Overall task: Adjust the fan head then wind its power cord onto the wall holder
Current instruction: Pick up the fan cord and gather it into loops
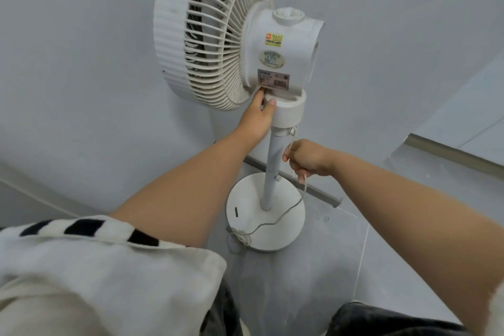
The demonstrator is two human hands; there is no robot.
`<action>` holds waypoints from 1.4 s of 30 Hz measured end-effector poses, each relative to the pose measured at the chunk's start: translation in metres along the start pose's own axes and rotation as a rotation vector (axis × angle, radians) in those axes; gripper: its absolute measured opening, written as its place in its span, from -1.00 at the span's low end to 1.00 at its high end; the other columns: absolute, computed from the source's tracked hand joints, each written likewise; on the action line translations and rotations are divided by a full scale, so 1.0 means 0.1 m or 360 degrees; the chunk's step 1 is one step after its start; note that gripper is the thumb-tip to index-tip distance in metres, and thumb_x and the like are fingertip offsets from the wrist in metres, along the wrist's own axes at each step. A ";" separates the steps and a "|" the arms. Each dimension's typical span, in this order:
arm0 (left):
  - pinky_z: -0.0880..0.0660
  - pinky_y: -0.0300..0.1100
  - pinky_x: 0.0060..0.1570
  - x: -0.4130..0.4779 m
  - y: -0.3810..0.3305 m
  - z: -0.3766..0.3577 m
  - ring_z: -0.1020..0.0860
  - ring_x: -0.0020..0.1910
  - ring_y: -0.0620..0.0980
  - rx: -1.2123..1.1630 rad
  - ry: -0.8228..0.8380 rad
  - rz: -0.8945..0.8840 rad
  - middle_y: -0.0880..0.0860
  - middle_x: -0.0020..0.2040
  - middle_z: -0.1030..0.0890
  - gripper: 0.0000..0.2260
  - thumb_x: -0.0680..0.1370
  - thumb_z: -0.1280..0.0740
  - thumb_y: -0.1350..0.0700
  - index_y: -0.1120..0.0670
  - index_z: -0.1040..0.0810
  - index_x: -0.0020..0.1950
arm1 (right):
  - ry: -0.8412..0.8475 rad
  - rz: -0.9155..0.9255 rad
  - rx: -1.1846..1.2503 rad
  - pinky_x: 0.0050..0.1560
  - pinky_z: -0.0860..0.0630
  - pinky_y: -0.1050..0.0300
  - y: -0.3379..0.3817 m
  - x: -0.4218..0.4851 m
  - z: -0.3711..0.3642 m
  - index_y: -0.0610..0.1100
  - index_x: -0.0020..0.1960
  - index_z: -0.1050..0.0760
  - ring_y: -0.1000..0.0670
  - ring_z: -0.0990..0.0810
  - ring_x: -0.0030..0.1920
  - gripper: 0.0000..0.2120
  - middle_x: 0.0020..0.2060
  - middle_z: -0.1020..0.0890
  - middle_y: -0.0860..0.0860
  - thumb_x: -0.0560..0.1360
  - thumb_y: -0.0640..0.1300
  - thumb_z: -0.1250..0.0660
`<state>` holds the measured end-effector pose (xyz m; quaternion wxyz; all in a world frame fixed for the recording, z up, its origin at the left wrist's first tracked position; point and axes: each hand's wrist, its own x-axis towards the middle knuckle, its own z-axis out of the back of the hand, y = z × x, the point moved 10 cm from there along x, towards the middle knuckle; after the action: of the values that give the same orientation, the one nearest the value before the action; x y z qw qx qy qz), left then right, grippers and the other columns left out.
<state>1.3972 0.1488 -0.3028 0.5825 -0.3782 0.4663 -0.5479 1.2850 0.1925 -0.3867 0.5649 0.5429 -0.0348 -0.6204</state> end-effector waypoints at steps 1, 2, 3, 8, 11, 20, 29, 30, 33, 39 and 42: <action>-0.24 -0.20 0.29 0.01 0.00 0.02 -0.34 0.38 0.03 -0.0004 -0.0021 0.0011 0.07 0.43 -0.36 -0.58 0.64 -0.06 0.10 0.05 -0.15 0.51 | 0.0024 0.0008 0.0003 -0.50 -0.26 0.21 0.04 -0.03 -0.01 -0.20 -0.12 -0.35 -0.02 -0.30 -0.60 -0.75 -0.51 -0.30 -0.09 0.60 -0.27 0.07; -0.24 -0.20 0.27 0.02 0.01 0.04 -0.34 0.38 0.03 -0.0017 -0.0041 0.0026 0.07 0.42 -0.36 -0.58 0.64 -0.06 0.09 0.04 -0.15 0.51 | 0.0050 0.0005 0.0023 -0.53 -0.18 0.24 0.08 -0.06 -0.01 -0.20 -0.11 -0.35 0.00 -0.21 -0.58 -0.76 -0.50 -0.26 -0.06 0.62 -0.25 0.06; -0.25 -0.18 0.27 0.03 0.00 0.06 -0.35 0.37 0.04 -0.0040 -0.0058 0.0036 0.06 0.42 -0.37 -0.59 0.64 -0.07 0.08 0.03 -0.16 0.50 | 0.0080 -0.0002 0.0040 -0.55 -0.12 0.27 0.11 -0.10 0.00 -0.20 -0.12 -0.36 0.03 -0.16 -0.57 -0.75 -0.51 -0.23 -0.04 0.63 -0.22 0.04; -0.29 -0.01 0.36 0.03 0.00 0.12 -0.35 0.36 0.05 -0.0189 -0.0124 0.0126 0.03 0.41 -0.35 -0.59 0.60 -0.18 0.04 0.02 -0.21 0.43 | 0.0188 -0.0008 -0.0203 -0.56 -0.11 0.32 0.30 -0.28 0.19 -0.22 -0.23 -0.44 0.07 -0.12 -0.63 -0.65 -0.57 -0.23 -0.01 0.64 -0.11 -0.07; -0.28 -0.09 0.35 0.01 -0.02 0.13 -0.35 0.37 0.04 -0.0207 -0.0166 0.0109 0.04 0.41 -0.37 -0.56 0.57 -0.24 0.09 0.04 -0.21 0.43 | 0.0163 0.0069 -0.0096 -0.47 -0.33 0.22 0.39 -0.35 0.33 -0.21 -0.26 -0.46 0.03 -0.32 -0.57 -0.62 -0.53 -0.37 -0.04 0.63 -0.05 -0.11; -0.32 0.08 0.36 -0.03 0.00 0.08 -0.36 0.37 0.06 -0.0136 -0.0082 0.0196 0.02 0.42 -0.37 -0.58 0.59 -0.20 0.05 -0.02 -0.23 0.45 | -0.0408 0.0155 -0.0124 -0.13 -0.42 0.18 0.31 -0.25 0.62 -0.20 0.17 -0.41 -0.07 -0.52 -0.06 -0.73 -0.05 -0.50 -0.10 0.49 -0.22 -0.33; -0.30 -0.23 0.07 -0.06 0.08 0.11 -0.42 0.11 -0.11 -0.0226 -0.0124 0.0146 0.06 0.22 -0.52 -0.70 0.59 -0.13 0.23 0.13 -0.47 0.30 | -0.0585 0.0690 0.0397 -0.26 -0.48 0.30 0.56 -0.03 0.66 -0.08 0.20 -0.48 0.05 -0.56 -0.06 -0.34 -0.01 -0.62 0.02 0.13 -0.14 -0.59; -0.28 -0.22 0.09 -0.06 0.12 0.10 -0.41 0.12 -0.12 -0.0271 -0.0113 0.0148 0.05 0.21 -0.51 -0.70 0.60 -0.12 0.24 0.14 -0.47 0.30 | -0.0621 0.0654 0.0403 -0.22 -0.48 0.25 0.51 0.03 0.67 -0.06 0.23 -0.45 0.04 -0.57 -0.05 -0.25 0.03 -0.62 0.00 0.08 -0.04 -0.61; -0.31 -0.17 0.14 -0.06 0.41 0.11 -0.45 0.18 -0.03 -0.0216 -0.0101 0.0232 0.11 0.25 -0.51 -0.70 0.59 -0.14 0.27 0.19 -0.48 0.29 | -0.0692 0.0596 0.0385 -0.15 -0.51 0.13 0.37 0.20 0.71 0.00 0.25 -0.40 -0.03 -0.60 0.02 -0.12 0.07 -0.61 0.02 0.00 0.15 -0.62; -0.39 -0.49 -0.46 -0.27 1.26 -0.34 -0.53 -0.29 -0.15 -0.0037 0.0234 0.0653 0.03 -0.28 -0.61 -0.75 0.55 -0.16 0.35 0.35 -0.55 0.15 | -0.0745 0.0635 0.0476 0.16 -0.55 0.02 0.47 0.00 0.67 -0.05 0.31 -0.29 0.05 -0.53 0.14 -0.21 0.15 -0.52 0.05 0.18 -0.02 -0.58; -0.40 -0.42 -0.21 -0.46 1.44 -0.77 -0.46 -0.05 -0.06 0.0062 0.0594 0.0682 0.08 0.03 -0.56 -0.71 0.57 -0.17 0.29 0.19 -0.51 0.26 | -0.0761 0.0638 0.0521 0.20 -0.50 0.07 0.44 0.03 0.63 -0.09 0.34 -0.26 0.04 -0.50 0.15 -0.27 0.14 -0.48 0.06 0.28 -0.09 -0.55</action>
<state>1.3661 0.2162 -0.4555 0.5963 -0.1526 0.6241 -0.4812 1.2694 0.1388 -0.3340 0.5567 0.4480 -0.3712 -0.5930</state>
